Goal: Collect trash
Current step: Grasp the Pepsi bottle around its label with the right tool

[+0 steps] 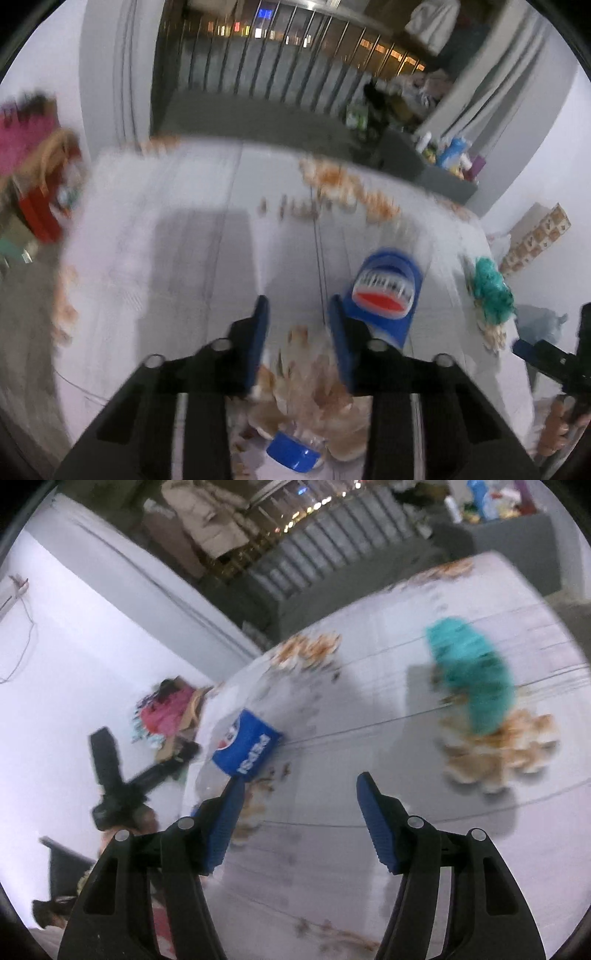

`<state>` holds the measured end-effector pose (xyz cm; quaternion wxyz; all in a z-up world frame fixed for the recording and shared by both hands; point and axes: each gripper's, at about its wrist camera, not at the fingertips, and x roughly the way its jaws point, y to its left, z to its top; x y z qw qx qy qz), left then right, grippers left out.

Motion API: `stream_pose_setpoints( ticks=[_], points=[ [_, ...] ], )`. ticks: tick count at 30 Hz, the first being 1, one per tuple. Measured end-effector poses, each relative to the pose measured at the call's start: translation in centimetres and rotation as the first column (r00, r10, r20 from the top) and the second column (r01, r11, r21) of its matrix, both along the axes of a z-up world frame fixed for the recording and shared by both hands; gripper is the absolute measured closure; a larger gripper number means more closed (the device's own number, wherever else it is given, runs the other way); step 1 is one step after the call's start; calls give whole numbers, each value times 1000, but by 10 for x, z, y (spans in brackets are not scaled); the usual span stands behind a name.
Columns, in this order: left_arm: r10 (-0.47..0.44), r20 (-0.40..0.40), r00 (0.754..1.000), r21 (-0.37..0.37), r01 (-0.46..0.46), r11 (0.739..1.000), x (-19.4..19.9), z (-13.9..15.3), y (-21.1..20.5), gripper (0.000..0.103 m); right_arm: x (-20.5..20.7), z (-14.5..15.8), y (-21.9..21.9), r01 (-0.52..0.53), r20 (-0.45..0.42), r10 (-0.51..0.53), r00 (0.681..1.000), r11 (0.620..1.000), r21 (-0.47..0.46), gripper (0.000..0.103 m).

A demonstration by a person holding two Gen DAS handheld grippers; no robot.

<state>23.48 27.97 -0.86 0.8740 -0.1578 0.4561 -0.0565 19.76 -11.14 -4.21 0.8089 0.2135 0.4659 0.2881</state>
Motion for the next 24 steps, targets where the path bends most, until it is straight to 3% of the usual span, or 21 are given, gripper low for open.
stream_pose_setpoints(
  ticks=[3,6,10,17,24],
  points=[
    [-52,-22,998,-133,49,990,-8,-6,-1,77,13,-10,19,-30,-50,32,998,999,29,43],
    [-145,-5,989,-236,140,962,-15,-4,-14,77,24,-20,35,-57,-88,63,994,996,69,43],
    [-188,-29,982,-201,178,963,-11,-13,-34,77,36,-35,41,-39,-157,54,986,994,98,41],
    [-268,-48,962,-243,249,938,-15,-27,-66,79,25,-50,28,-3,-226,33,974,991,132,42],
    [-270,-55,961,-270,246,931,-21,-31,-77,81,20,-45,20,-3,-210,32,977,990,139,48]
  ],
)
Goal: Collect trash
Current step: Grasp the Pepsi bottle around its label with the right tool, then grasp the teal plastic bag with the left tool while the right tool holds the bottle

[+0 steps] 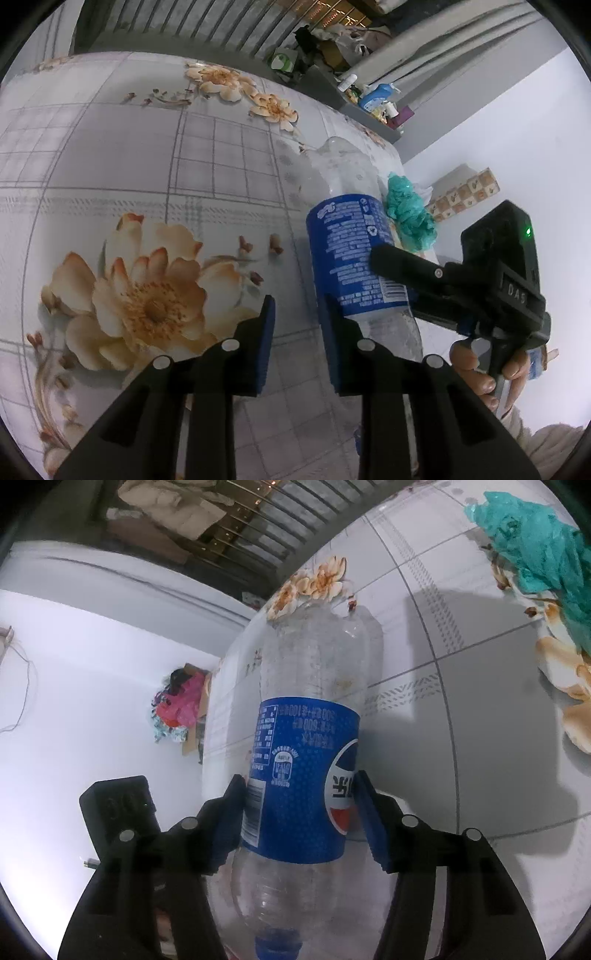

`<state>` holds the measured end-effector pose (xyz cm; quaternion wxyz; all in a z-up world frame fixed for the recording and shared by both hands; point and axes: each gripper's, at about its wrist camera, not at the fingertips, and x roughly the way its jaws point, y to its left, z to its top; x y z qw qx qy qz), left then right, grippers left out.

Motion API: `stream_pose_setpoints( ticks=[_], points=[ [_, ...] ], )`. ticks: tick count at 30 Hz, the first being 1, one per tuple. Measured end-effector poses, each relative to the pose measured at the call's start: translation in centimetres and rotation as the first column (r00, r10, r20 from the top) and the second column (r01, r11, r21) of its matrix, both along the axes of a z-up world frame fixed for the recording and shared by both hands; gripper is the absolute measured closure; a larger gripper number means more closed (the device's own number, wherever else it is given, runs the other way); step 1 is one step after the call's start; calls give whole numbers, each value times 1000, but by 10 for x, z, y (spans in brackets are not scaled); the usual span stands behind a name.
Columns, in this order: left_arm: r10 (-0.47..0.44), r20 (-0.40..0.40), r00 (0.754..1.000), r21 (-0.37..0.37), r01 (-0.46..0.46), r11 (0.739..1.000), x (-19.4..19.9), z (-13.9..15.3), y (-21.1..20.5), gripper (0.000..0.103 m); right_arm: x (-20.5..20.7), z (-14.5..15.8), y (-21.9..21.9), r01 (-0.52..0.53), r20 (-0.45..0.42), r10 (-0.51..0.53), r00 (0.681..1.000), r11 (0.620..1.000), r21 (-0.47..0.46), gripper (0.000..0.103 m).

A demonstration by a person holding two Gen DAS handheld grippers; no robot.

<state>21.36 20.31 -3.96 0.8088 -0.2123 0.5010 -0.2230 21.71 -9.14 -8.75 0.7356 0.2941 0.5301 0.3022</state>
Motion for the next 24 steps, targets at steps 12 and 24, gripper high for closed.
stream_pose_setpoints(
  ticks=[12,24],
  points=[
    [-147,126,981,-23,151,988,21,49,-97,81,-12,60,-99,139,189,-133,973,990,-20,49],
    [-106,18,994,-99,107,989,114,14,-179,58,51,68,-201,240,213,-187,959,936,-259,49]
  ],
)
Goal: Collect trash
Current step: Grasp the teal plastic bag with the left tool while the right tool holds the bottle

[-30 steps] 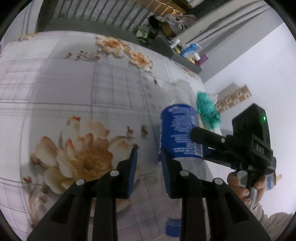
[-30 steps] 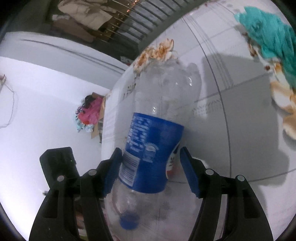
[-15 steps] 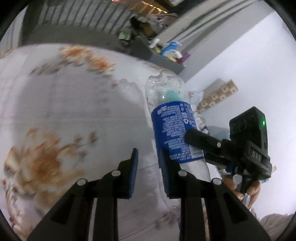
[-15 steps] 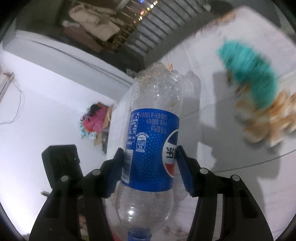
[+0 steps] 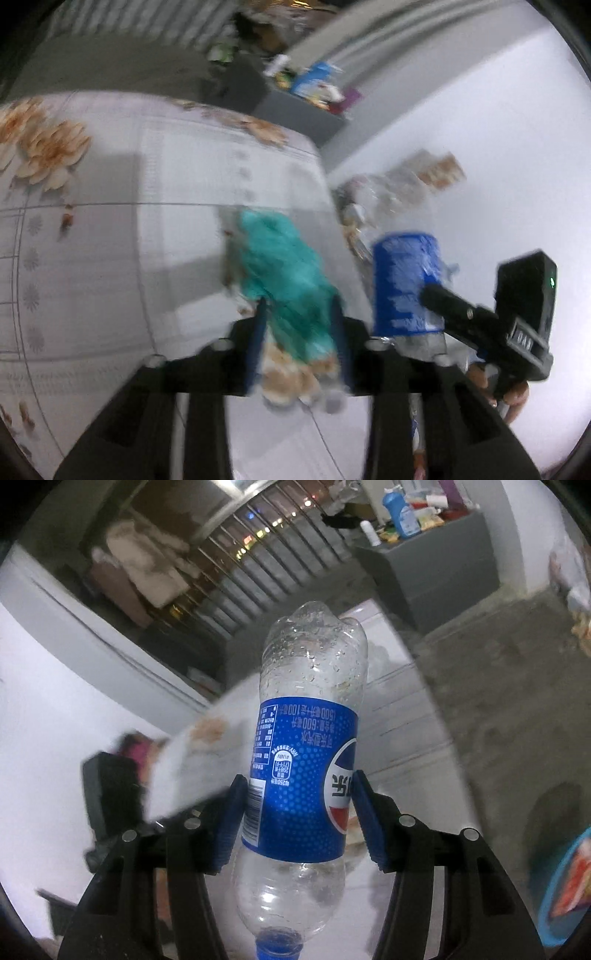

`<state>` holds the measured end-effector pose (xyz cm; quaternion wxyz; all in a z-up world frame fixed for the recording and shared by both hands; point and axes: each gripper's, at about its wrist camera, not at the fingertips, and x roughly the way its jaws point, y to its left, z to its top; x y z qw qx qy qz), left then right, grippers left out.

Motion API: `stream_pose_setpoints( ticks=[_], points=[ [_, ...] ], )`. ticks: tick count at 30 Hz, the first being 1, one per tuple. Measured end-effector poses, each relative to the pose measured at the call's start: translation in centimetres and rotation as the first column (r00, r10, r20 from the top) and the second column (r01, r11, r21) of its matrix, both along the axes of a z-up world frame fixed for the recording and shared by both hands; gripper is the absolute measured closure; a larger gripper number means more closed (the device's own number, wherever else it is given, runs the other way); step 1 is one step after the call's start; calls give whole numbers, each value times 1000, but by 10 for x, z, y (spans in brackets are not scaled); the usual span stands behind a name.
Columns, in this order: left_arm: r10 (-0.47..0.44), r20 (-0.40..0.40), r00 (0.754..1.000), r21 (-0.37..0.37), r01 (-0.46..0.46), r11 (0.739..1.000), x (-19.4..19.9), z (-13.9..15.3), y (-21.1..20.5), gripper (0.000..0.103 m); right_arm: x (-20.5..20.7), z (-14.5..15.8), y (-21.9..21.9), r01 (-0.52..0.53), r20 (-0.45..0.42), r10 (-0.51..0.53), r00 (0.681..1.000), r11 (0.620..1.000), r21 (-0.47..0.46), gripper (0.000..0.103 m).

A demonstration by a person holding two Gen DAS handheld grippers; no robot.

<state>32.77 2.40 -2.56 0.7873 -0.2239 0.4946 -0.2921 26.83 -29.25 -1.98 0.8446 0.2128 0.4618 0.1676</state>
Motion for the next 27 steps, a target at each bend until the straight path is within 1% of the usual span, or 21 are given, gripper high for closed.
stream_pose_setpoints(
  ticks=[2,4,5,7,9,10,11,12,13,16,17,18,19,20,21,22,23,27],
  points=[
    [64,-37,997,8,-64,998,12,-9,5,57,18,-9,3,-13,-30,12,999,999,-34,49],
    [70,-56,996,-3,-70,998,21,-14,4,57,34,-22,15,-34,-67,30,997,998,-54,49],
    [62,-68,996,-10,-63,998,26,-18,2,57,40,-28,23,-65,-85,59,995,996,-64,49],
    [47,-101,994,-38,-51,998,32,-25,1,58,40,-35,37,-110,-104,103,989,992,-58,49],
    [67,-98,993,-54,-73,996,33,-26,5,58,38,-32,49,-122,-81,115,990,989,-89,49],
    [66,-98,993,-59,-72,996,32,-26,6,59,34,-31,49,-125,-83,119,989,989,-76,49],
    [64,-101,993,-72,-72,995,29,-26,10,64,29,-31,52,-132,-88,127,988,990,-54,49],
    [60,-105,993,-82,-69,994,27,-25,13,66,25,-33,52,-143,-94,140,986,989,-27,49],
    [48,-112,992,-92,-59,994,24,-25,15,66,20,-34,52,-148,-102,147,984,989,-6,49],
    [16,-102,995,-65,-23,998,4,-20,20,66,3,-34,56,-159,-108,161,981,987,27,49],
    [-3,-113,994,-64,-5,998,-6,-20,22,67,-7,-34,60,-175,-108,179,978,983,48,49],
    [-34,-135,990,-78,23,997,-17,-21,22,70,-15,-36,67,-196,-116,204,972,978,77,49],
    [-52,-149,987,-78,41,996,-28,-21,21,70,-24,-37,69,-208,-121,217,969,974,87,49],
    [-54,-144,988,-62,45,997,-37,-19,21,70,-35,-36,75,-218,-121,225,967,974,69,49],
    [-55,-125,991,-43,50,998,-48,-16,23,72,-48,-33,82,-224,-105,226,968,974,27,49],
    [-68,-108,992,-36,64,997,-64,-13,26,72,-60,-30,86,-229,-89,229,969,973,5,49],
    [-69,-112,991,-47,64,997,-73,-13,29,72,-70,-30,88,-230,-82,230,970,973,6,49],
    [-74,-131,989,-83,63,995,-110,-11,45,72,-108,-40,91,-223,-106,230,967,972,78,49]
  ],
)
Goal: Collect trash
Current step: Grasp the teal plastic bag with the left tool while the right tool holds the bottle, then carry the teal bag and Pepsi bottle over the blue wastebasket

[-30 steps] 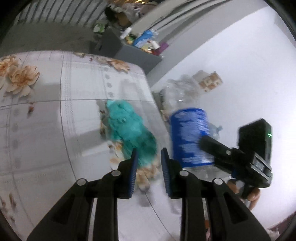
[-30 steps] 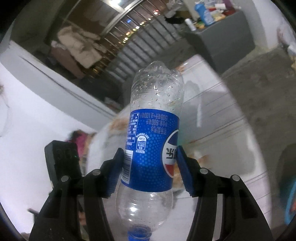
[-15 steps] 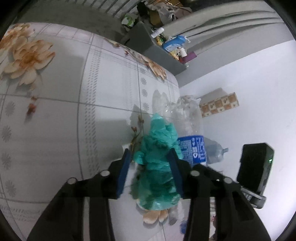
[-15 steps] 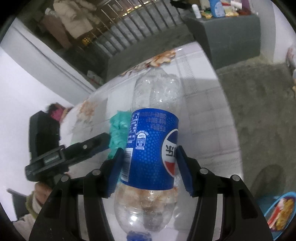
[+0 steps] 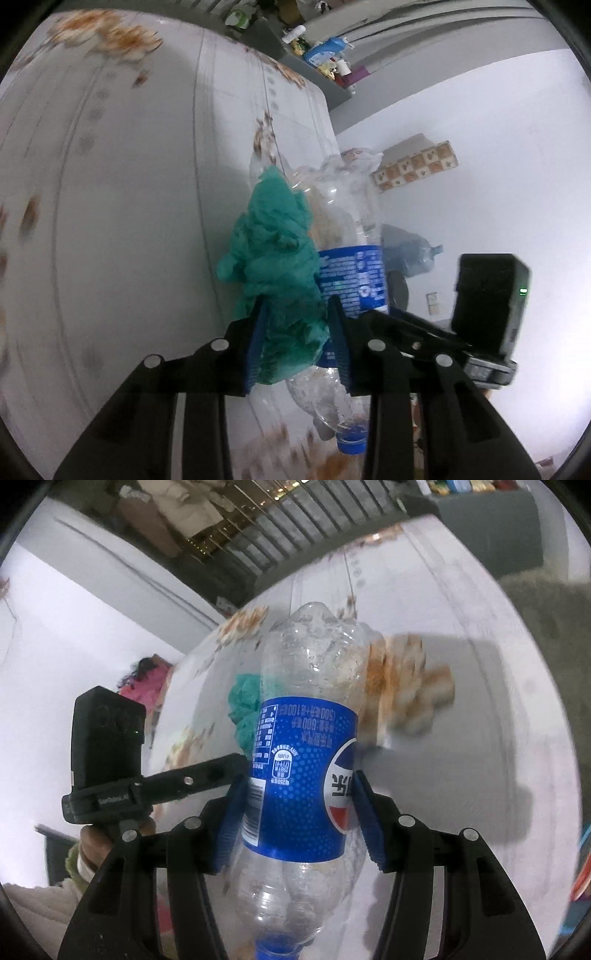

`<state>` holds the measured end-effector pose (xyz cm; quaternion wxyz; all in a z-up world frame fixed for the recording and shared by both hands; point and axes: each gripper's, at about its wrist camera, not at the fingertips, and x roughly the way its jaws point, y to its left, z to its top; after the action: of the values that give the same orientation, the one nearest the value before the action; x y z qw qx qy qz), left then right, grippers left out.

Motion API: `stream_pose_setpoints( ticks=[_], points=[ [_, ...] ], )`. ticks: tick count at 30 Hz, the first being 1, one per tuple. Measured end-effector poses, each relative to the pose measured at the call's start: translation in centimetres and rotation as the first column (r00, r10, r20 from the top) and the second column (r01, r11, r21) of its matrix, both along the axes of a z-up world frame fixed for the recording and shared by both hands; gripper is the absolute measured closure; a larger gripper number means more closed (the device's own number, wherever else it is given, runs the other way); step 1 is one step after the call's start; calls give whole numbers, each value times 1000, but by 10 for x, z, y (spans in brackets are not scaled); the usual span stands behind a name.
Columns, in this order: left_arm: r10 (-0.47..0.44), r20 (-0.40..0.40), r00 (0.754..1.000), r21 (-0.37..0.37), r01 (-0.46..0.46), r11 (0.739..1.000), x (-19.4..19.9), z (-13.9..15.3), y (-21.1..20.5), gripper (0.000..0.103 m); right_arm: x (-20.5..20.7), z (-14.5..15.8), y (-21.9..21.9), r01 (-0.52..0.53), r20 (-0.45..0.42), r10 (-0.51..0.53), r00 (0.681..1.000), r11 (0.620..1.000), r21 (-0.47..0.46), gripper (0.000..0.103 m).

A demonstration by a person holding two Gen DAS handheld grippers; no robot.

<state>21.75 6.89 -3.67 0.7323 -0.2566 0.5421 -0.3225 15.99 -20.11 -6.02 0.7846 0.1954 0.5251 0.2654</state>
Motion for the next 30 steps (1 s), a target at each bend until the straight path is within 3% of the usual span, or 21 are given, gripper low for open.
stream_pose_setpoints(
  ticks=[6,10,13,17,22,30],
  points=[
    [-26,3,1000,21,26,999,-63,-2,16,72,-54,-12,7,3,-48,1,999,997,76,49],
    [-25,4,1000,26,25,999,-96,-2,24,72,-77,-11,9,31,-50,-27,998,997,66,49],
    [-7,54,999,74,3,997,-104,8,25,69,-82,-1,0,89,-22,-89,996,996,28,48],
    [-23,146,989,148,1,989,-110,20,18,51,-81,12,-18,163,61,-157,986,981,-103,47],
    [-38,210,977,267,-20,964,-104,20,-2,50,-74,15,-15,229,119,-206,971,943,-240,46],
    [-80,289,954,394,-42,918,-100,5,-21,50,-73,-1,-11,249,118,-224,968,923,-293,44]
  ],
)
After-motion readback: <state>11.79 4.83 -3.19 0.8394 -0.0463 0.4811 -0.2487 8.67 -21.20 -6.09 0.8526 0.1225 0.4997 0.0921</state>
